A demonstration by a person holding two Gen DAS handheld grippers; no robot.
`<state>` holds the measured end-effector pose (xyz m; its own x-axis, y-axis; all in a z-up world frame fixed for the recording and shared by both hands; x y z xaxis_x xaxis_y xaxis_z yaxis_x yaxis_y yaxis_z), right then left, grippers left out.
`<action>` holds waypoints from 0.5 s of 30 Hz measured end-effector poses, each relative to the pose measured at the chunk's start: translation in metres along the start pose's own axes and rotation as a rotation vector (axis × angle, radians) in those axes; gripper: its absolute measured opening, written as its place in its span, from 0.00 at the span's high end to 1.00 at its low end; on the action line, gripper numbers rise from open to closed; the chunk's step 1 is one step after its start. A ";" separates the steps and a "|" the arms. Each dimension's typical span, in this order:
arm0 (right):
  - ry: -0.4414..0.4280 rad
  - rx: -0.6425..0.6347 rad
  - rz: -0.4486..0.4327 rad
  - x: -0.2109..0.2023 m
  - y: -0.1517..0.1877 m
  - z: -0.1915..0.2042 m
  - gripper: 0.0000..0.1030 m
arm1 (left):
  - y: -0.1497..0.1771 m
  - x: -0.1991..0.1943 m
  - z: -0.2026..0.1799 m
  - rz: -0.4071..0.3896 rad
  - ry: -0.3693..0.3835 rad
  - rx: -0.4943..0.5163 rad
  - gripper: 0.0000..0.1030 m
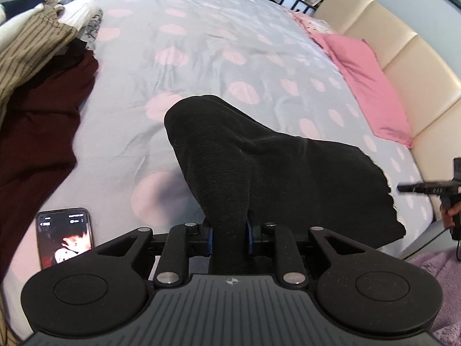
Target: Fold clothes
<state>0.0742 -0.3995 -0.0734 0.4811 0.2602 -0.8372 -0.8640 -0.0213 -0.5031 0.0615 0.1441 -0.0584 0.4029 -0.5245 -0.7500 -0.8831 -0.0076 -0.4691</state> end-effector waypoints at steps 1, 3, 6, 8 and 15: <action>0.030 -0.006 -0.053 -0.009 -0.007 0.002 0.52 | 0.001 -0.001 0.002 -0.001 0.015 -0.008 0.83; 0.026 -0.008 -0.140 -0.021 -0.017 0.016 0.53 | -0.001 -0.002 0.003 0.000 0.032 -0.012 0.83; 0.014 -0.043 -0.182 -0.008 -0.035 0.053 0.61 | -0.007 0.002 -0.004 0.006 0.029 0.004 0.83; 0.017 -0.117 -0.170 0.015 -0.047 0.088 0.76 | -0.008 0.002 -0.006 0.005 0.028 0.013 0.83; -0.004 -0.290 -0.078 0.097 -0.071 0.186 0.83 | -0.008 0.000 -0.011 -0.007 0.034 0.027 0.83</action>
<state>0.1542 -0.1926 -0.0794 0.5435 0.2762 -0.7927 -0.7455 -0.2753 -0.6071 0.0658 0.1351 -0.0494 0.4000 -0.5530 -0.7309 -0.8736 0.0113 -0.4865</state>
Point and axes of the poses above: each gripper's, at about its wrist camera, not at the fingertips, and x roughly the way its jaws point, z to its left, y to its underside, the point moved 4 cm from there along x, roughly the way its jaws point, and after that the axes turned 4 degrees about y, right-handed, at the moved point
